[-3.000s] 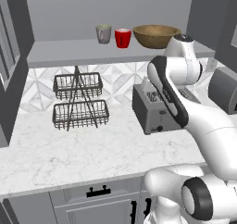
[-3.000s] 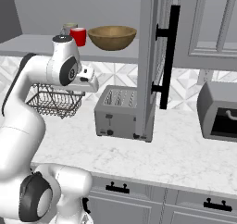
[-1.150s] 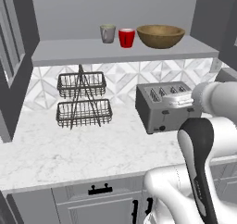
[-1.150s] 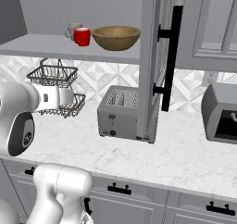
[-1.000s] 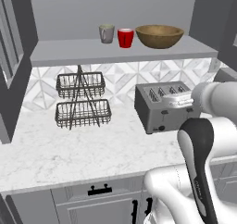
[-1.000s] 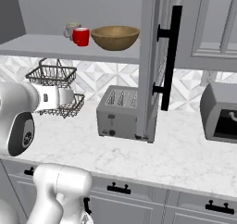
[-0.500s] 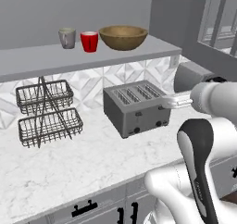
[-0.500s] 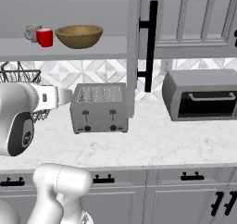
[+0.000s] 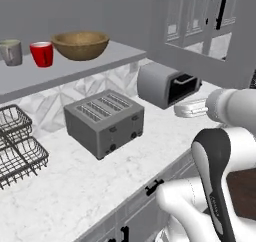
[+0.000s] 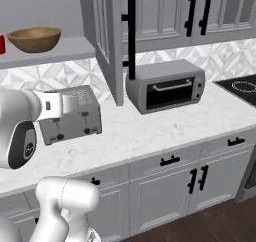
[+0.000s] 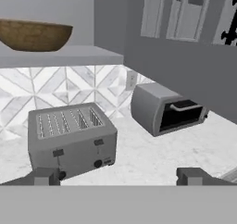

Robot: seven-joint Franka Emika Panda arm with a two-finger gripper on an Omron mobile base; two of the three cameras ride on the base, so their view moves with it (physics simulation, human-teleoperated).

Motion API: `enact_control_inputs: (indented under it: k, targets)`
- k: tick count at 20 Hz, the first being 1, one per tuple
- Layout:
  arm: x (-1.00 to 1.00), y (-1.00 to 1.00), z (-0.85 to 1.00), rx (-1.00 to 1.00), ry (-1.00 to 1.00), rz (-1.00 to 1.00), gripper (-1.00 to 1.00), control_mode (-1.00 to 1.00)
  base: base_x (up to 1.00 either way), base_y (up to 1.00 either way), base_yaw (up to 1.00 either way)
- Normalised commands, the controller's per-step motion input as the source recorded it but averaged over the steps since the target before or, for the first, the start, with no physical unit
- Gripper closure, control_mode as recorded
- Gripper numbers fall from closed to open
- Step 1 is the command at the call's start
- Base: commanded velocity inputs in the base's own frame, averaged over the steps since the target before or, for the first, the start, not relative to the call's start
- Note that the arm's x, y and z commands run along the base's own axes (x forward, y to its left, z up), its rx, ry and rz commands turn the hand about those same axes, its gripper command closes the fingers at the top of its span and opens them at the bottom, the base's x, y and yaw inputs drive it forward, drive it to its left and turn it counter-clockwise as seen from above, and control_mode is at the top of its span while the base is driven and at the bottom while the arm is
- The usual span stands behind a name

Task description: Gather all objects into one cabinet and sort the glasses and bowls to opposite sides.

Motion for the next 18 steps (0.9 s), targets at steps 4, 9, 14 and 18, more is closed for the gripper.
enact_control_inputs:
  k: [4,9,14,18]
  targets:
    - [0.00,0.00,0.00,0.00,0.00,0.00,-1.00,1.00,-0.08,0.00,-0.57]
    - [0.00,0.00,0.00,0.00,0.00,0.00,-1.00,1.00,-0.14,0.00,-0.62]
    - [0.00,0.00,0.00,0.00,0.00,0.00,-1.00,1.00,-0.19,-0.04,-0.62]
    - [0.00,0.00,0.00,0.00,0.00,0.00,-1.00,1.00,-0.27,-0.20,-0.60]
